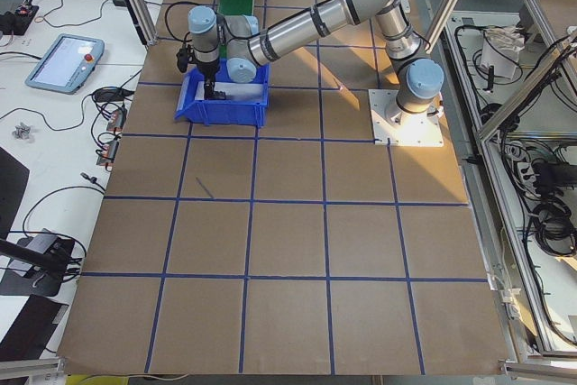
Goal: Transport two buttons from left to right
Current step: 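Move the left gripper back down onto the red-capped button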
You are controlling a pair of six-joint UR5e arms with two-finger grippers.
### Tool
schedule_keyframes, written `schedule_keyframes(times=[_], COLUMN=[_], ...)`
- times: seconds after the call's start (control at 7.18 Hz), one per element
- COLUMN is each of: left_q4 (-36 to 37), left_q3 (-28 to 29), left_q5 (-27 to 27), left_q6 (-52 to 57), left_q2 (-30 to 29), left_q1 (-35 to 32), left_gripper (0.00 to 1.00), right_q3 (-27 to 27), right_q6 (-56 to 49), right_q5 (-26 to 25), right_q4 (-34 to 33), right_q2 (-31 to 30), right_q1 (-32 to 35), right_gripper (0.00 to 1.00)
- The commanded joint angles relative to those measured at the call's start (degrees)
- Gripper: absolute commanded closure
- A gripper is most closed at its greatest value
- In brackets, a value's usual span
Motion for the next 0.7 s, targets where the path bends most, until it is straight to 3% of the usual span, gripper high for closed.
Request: schedule_keyframes(times=[0.0, 0.14, 0.28, 0.42, 0.56], left_q4=[0.66, -0.04, -1.09, -2.32, -2.94], left_q3=[-0.27, -0.44, -0.45, -0.36, -0.18], left_q5=[0.39, 0.65, 0.74, 0.83, 0.74], left_q6=[-0.08, 0.01, 0.28, 0.28, 0.28], left_q2=[-1.75, -1.75, -1.32, -0.79, 0.09], left_q1=[-0.38, -0.38, -0.29, -0.20, -0.11], left_gripper=[0.06, 0.27, 0.65, 0.77, 0.79], right_q3=[-0.04, -0.04, -0.13, -0.13, -0.04], right_q6=[-0.20, -0.12, 0.58, 0.59, 0.68], right_q5=[-0.09, -0.09, 0.00, 0.00, 0.00], right_q4=[0.00, 0.00, -0.09, -0.09, -0.09], right_q2=[0.00, 0.00, 0.00, 0.00, 0.00], right_q1=[0.00, 0.00, 0.00, 0.00, 0.00], right_gripper=[0.00, 0.00, 0.00, 0.00, 0.00])
